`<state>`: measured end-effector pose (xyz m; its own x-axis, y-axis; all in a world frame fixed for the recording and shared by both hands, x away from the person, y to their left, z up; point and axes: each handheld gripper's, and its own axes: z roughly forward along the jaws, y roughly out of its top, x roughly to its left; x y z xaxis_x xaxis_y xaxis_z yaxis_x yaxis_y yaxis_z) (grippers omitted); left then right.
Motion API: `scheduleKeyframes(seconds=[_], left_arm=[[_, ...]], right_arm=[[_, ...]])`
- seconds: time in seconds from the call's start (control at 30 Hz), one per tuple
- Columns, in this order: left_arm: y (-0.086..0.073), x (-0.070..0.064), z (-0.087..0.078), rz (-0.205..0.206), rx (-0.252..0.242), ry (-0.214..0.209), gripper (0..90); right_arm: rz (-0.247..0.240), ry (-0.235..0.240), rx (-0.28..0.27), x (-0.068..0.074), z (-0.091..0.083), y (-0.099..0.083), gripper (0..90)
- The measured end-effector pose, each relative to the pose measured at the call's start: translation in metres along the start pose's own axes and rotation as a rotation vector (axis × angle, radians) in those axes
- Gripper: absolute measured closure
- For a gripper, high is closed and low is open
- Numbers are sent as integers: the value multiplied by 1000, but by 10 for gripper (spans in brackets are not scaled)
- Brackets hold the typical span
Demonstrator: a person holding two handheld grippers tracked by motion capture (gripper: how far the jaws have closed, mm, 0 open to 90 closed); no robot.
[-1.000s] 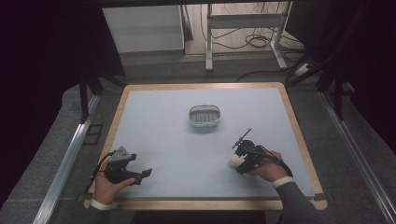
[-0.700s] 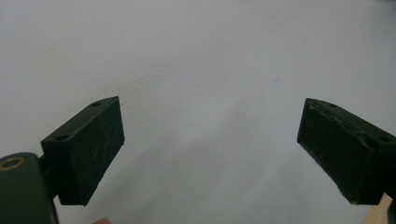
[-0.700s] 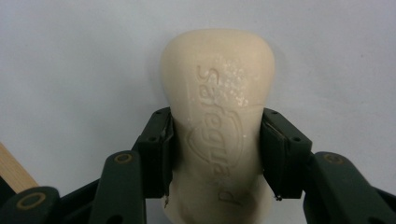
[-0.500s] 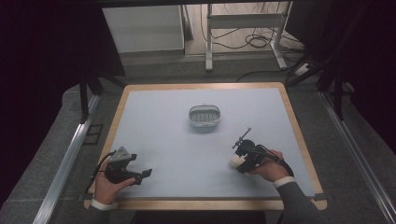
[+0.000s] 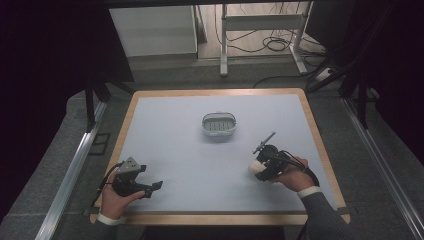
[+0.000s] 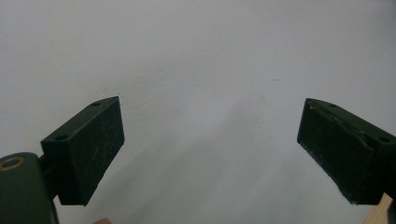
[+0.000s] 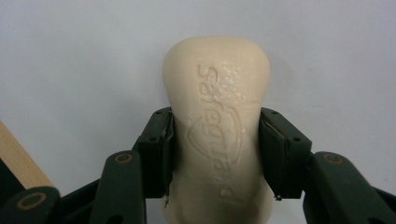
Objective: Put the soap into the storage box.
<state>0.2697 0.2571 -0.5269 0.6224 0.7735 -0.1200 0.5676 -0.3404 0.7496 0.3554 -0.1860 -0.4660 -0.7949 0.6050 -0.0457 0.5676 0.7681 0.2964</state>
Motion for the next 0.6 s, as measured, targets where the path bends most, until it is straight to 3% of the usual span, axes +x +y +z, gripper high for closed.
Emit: scheduleKeyframes(seconds=[0.23, 0.6], left_arm=[[0, 0, 0, 2, 1, 0, 78], [0, 0, 1, 3, 3, 1, 78]], right_arm=[[3, -15, -36, -6, -13, 7, 492], [-7, -22, -61, -11, -19, 24, 492]])
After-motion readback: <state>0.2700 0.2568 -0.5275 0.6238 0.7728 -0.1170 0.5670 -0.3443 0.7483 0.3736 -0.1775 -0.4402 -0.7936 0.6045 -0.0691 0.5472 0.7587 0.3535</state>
